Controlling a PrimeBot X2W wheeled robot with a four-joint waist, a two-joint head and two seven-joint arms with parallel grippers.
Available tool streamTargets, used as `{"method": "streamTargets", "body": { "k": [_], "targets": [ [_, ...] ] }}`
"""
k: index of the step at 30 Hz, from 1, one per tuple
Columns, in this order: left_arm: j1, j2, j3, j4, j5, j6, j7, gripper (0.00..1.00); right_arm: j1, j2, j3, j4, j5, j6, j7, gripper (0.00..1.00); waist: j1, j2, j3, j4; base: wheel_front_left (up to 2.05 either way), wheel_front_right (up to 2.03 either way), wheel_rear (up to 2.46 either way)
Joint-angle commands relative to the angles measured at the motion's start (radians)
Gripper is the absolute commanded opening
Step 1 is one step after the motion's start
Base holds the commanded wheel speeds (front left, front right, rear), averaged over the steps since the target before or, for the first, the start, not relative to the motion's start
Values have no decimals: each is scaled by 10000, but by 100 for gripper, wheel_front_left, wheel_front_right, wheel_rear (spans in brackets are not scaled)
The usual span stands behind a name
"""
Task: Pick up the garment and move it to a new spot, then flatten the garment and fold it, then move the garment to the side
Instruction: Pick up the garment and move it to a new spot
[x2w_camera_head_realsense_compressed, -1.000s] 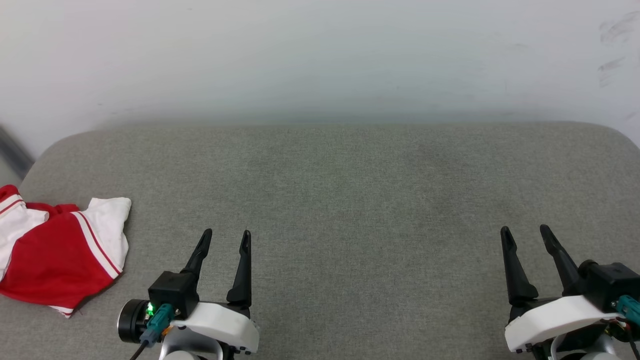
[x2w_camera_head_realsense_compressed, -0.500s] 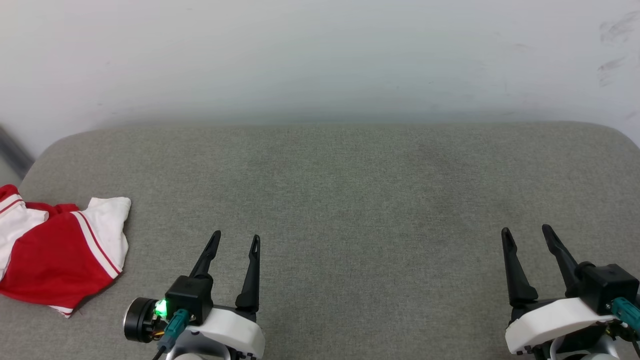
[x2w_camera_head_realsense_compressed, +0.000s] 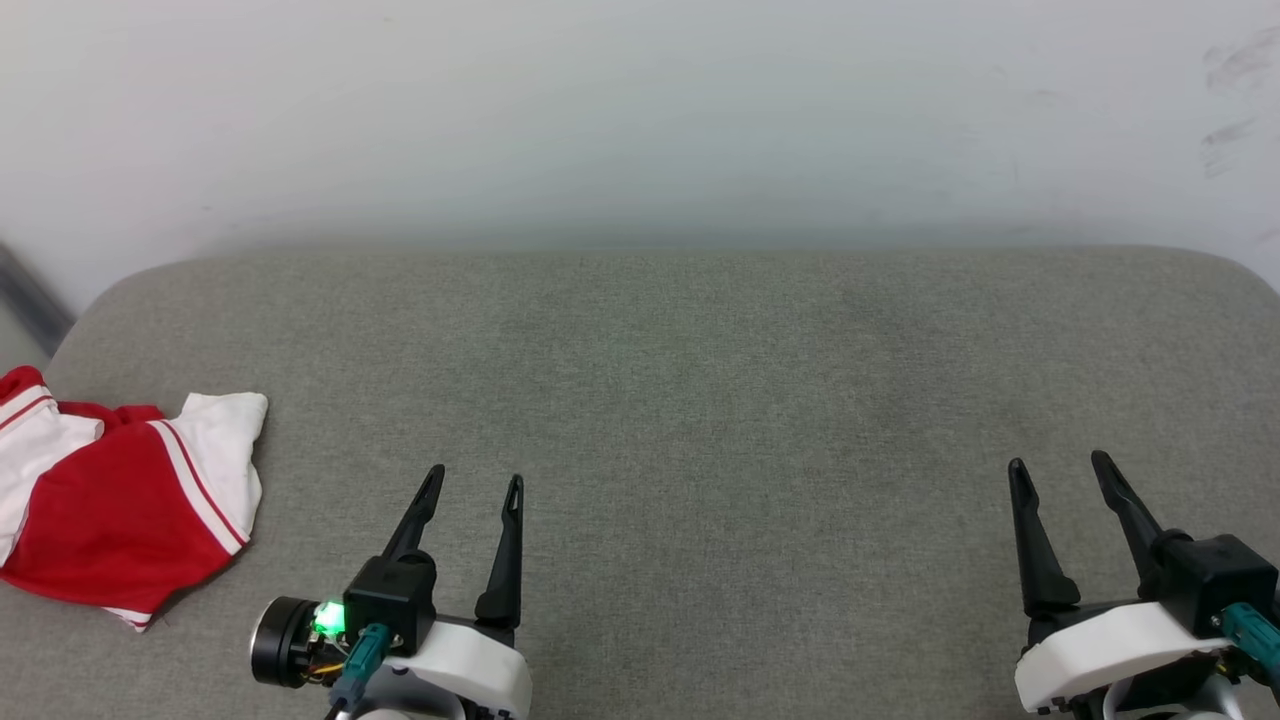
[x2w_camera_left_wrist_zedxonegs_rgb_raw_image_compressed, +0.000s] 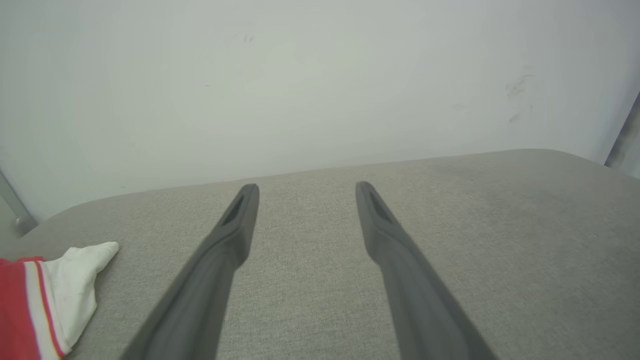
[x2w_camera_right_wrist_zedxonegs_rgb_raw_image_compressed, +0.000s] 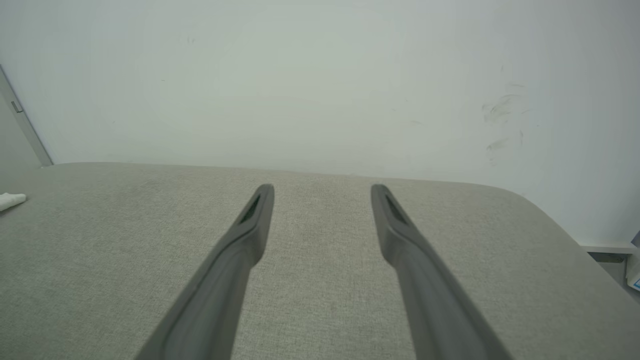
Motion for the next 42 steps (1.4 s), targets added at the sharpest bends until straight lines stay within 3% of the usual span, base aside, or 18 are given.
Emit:
{"method": "streamTargets", "body": {
  "k": [1,11,30,42],
  "targets": [
    [-142,-4,24,16,-32,25,-78,100,57,38,-8,8,-6,-3,-69,100,0,0,0,12,0,0,0],
    [-219,-61,432,186,-306,121,-76,100,77,38,41,-136,-9,-3,-111,100,0,0,7,421,0,0,0],
    [-110,12,1294,198,-511,201,-55,100,175,28,543,-925,13,-3,188,100,0,0,43,3678,0,0,0],
    [-102,-72,1548,105,-557,148,-55,100,40,28,755,-1108,-2,-3,260,100,0,0,213,4688,0,0,0]
  ]
}}
